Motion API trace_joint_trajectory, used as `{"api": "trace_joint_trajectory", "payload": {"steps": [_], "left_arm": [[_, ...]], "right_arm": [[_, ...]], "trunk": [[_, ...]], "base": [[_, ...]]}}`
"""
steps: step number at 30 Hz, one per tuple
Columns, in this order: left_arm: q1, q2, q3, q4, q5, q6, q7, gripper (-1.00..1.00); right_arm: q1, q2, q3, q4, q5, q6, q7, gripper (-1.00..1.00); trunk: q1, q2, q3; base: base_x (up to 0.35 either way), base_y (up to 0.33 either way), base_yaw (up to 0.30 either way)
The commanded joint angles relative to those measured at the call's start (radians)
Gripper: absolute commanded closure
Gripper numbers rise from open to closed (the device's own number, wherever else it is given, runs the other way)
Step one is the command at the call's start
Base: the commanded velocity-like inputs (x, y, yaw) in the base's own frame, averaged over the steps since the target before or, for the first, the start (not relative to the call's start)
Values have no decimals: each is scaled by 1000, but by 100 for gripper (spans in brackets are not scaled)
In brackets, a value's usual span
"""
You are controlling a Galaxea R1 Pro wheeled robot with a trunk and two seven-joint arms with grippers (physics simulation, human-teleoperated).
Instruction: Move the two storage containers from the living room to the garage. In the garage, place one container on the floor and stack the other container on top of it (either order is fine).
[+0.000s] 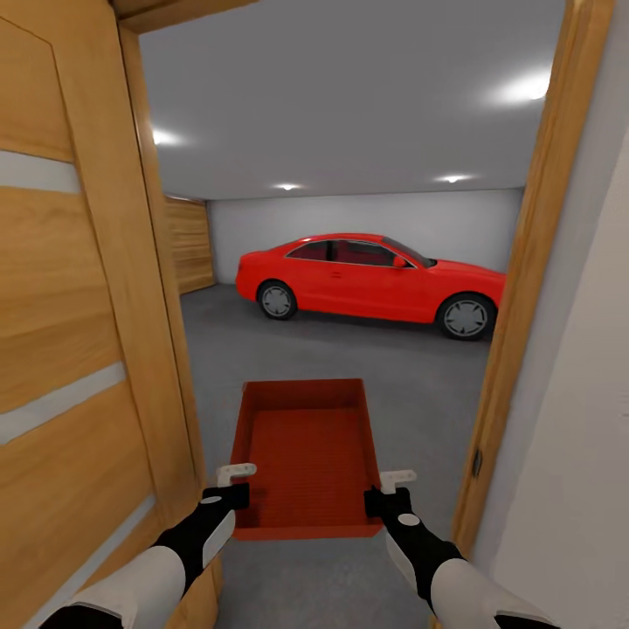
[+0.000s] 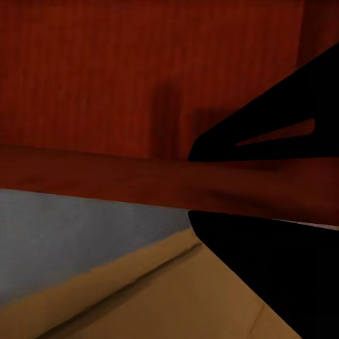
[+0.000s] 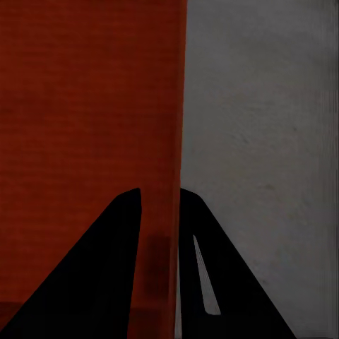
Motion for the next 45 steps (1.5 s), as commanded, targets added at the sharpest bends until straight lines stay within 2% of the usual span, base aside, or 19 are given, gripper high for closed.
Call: {"api": "trace_joint_trajectory", "payload": {"steps": [1, 20, 27, 45], "left_arm": [[-1, 0, 28, -18, 1, -58, 15, 100], [-1, 0, 28, -16, 1, -59, 15, 100], [-1, -1, 28, -18, 1, -58, 15, 100], [-1, -1, 28, -21, 1, -58, 15, 100]], "right_arm": [[0, 30, -15, 3, 7, -4, 18, 100], [0, 30, -15, 3, 7, -4, 18, 100], [0, 30, -15, 3, 7, -2, 18, 100], [0, 30, -16, 3, 7, -3, 18, 100]], "trunk": [[0, -1, 0], [0, -1, 0], [0, -1, 0], [0, -1, 0]], "base": [[16, 7, -256], [1, 1, -247], [31, 73, -31], [122, 266, -2]]}}
